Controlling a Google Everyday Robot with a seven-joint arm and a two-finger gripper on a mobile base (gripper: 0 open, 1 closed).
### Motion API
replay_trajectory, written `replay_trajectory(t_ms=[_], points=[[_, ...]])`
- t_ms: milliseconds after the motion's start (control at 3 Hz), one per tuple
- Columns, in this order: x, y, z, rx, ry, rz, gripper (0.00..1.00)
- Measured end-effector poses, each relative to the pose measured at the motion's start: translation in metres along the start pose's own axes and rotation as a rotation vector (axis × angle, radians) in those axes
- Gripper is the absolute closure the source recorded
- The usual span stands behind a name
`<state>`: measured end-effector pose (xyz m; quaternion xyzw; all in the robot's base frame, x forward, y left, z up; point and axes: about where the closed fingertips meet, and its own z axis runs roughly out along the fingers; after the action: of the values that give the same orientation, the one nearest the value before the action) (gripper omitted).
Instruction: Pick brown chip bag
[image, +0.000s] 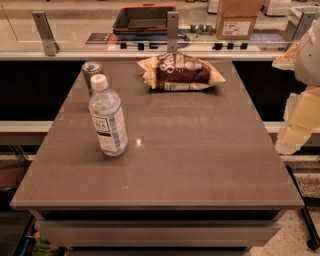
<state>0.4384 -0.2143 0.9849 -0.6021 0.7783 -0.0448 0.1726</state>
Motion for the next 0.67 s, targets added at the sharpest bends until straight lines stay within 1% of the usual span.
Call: replay_trajectory(t_ms=[333,667], points=[[-0.005,-0.007,0.000,0.016,0.001,-0.010,0.00],[-0.023,-0.031,0.020,0.036,-0.011,-0.034,0.00]])
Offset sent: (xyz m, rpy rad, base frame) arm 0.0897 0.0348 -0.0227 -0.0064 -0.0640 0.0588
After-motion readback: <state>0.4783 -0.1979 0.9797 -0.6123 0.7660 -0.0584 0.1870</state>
